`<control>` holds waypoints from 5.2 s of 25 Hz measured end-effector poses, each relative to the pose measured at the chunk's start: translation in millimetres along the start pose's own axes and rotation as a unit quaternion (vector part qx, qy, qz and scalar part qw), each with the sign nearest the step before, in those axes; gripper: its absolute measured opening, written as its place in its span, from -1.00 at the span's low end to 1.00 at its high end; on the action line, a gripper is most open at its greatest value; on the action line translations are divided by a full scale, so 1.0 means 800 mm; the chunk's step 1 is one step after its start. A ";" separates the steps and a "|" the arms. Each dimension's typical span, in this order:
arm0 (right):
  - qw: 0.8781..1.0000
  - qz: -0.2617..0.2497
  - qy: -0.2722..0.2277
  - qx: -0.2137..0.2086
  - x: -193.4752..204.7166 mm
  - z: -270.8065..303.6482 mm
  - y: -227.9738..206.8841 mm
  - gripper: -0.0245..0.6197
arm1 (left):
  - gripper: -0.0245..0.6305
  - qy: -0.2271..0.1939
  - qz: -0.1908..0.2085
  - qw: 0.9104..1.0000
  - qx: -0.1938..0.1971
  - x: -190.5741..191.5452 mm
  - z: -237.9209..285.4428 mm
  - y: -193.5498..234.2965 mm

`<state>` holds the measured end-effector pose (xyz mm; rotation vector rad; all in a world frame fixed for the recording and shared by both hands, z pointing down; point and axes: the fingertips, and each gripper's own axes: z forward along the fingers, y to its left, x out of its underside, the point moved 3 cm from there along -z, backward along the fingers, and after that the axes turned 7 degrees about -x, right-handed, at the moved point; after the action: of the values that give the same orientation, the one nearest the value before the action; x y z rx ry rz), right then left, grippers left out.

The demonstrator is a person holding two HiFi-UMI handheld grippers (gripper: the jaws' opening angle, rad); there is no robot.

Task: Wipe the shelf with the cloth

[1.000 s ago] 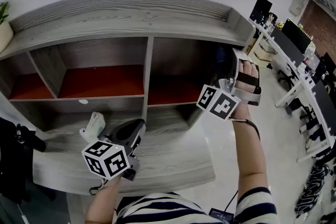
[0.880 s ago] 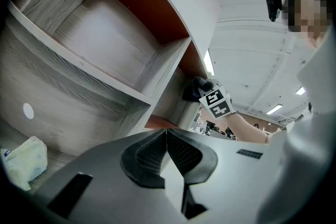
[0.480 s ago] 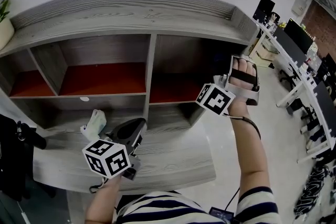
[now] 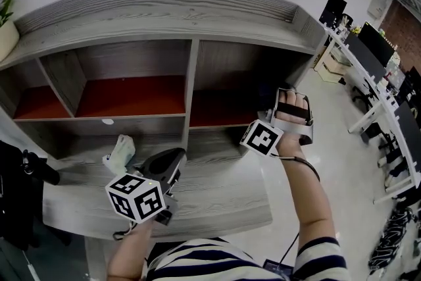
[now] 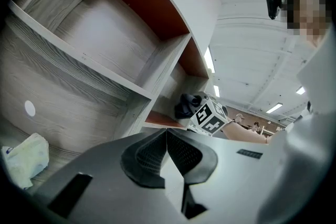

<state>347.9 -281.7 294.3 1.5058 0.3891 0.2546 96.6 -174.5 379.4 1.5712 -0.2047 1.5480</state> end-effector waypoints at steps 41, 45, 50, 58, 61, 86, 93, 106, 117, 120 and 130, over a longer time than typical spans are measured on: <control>0.885 0.310 -0.297 -0.180 -0.102 -0.169 0.009 -0.78 | -0.88 -0.074 -0.014 0.994 -0.083 0.008 -0.073 0.015; 0.858 0.318 -0.352 -0.196 -0.134 -0.193 0.002 -0.78 | -0.88 -0.078 -0.010 0.989 -0.125 0.014 -0.092 0.020; 0.829 0.318 -0.415 -0.200 -0.181 -0.222 -0.016 -0.78 | -0.88 -0.101 0.004 0.980 -0.169 0.011 -0.124 0.026; 0.816 0.326 -0.443 -0.177 -0.267 -0.254 -0.053 -0.78 | -0.88 -0.119 0.001 0.977 -0.175 0.003 -0.176 0.063; 0.809 0.364 -0.429 -0.171 -0.306 -0.253 -0.071 -0.78 | -0.88 -0.111 0.007 0.979 -0.168 -0.007 -0.197 0.090; 0.653 0.579 -0.441 -0.208 -0.494 -0.214 -0.163 -0.78 | -0.88 -0.090 0.031 0.986 -0.136 -0.067 -0.262 0.209; 0.620 0.576 -0.476 -0.240 -0.525 -0.218 -0.168 -0.78 | -0.88 -0.099 0.032 0.983 -0.151 -0.069 -0.264 0.202; 0.731 0.462 -0.431 -0.258 -0.549 -0.199 -0.130 -0.79 | -0.88 -0.108 0.029 0.980 -0.166 -0.066 -0.275 0.202; 0.801 0.303 -0.430 -0.286 -0.554 -0.215 -0.075 -0.79 | -0.88 -0.097 0.029 0.984 -0.143 -0.063 -0.257 0.193; 0.808 0.267 -0.435 -0.296 -0.554 -0.218 -0.064 -0.79 | -0.88 -0.095 0.027 0.985 -0.142 -0.062 -0.255 0.194; 0.841 0.143 -0.438 -0.284 -0.555 -0.228 -0.036 -0.79 | -0.88 -0.095 0.026 0.985 -0.139 -0.065 -0.247 0.196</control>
<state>-132.8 -293.4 302.4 0.9370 -0.6135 -0.1056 -160.7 -157.5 371.4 1.4976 -0.5478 1.3429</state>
